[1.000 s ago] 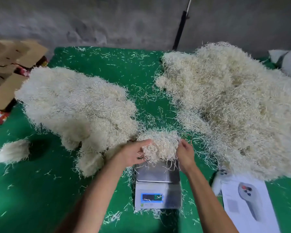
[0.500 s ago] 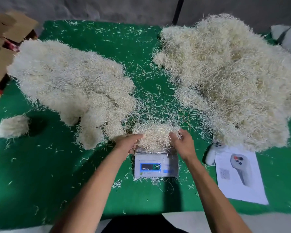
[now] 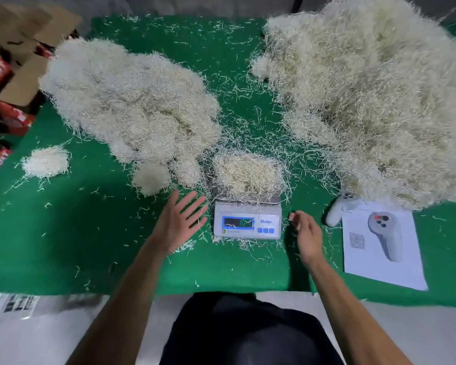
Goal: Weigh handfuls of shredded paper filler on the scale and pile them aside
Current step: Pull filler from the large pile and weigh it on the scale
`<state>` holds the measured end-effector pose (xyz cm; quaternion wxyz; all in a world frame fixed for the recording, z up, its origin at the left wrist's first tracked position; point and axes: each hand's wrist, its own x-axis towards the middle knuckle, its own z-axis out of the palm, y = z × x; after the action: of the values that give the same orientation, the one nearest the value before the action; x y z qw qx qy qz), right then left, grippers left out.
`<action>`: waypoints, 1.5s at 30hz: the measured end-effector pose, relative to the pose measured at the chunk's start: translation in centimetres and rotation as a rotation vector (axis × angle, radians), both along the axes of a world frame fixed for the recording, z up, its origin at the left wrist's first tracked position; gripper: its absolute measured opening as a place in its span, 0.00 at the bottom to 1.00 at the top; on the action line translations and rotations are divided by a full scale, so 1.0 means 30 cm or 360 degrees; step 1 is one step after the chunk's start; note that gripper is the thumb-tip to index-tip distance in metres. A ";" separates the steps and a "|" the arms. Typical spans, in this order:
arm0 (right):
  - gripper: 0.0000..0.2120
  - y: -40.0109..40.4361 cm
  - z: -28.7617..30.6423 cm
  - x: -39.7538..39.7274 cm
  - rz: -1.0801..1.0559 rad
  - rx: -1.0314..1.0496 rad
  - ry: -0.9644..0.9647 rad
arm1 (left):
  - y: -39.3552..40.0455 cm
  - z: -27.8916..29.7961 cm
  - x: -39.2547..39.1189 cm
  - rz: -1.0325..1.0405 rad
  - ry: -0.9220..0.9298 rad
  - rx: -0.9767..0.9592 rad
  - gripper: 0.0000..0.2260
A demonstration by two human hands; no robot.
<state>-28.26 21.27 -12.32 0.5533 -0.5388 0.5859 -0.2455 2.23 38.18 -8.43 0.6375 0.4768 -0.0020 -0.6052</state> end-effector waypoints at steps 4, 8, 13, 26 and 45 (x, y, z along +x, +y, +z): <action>0.19 0.036 -0.009 -0.008 -0.0084 0.0068 -0.0094 | 0.065 -0.117 -0.137 0.0470 0.0471 0.0060 0.35; 0.20 0.041 -0.018 -0.020 -0.0054 0.0013 -0.0136 | 0.115 -0.174 -0.198 0.0745 0.0657 -0.0001 0.36; 0.17 0.041 -0.014 -0.014 -0.0077 0.0024 -0.0178 | 0.100 -0.173 -0.198 0.0766 0.0502 0.0105 0.36; 0.10 -0.166 0.197 0.236 -0.0163 -0.0287 -0.0084 | -0.287 0.149 -0.153 0.0297 -0.1242 0.0225 0.08; 0.13 -0.564 0.421 0.389 -0.0074 0.0152 -0.0447 | -0.574 0.324 -0.068 0.0104 -0.0556 0.0161 0.29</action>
<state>-16.60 4.34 0.32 0.6490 -0.4585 0.5260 -0.3031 0.20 20.95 1.28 0.6219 0.6059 -0.0666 -0.4916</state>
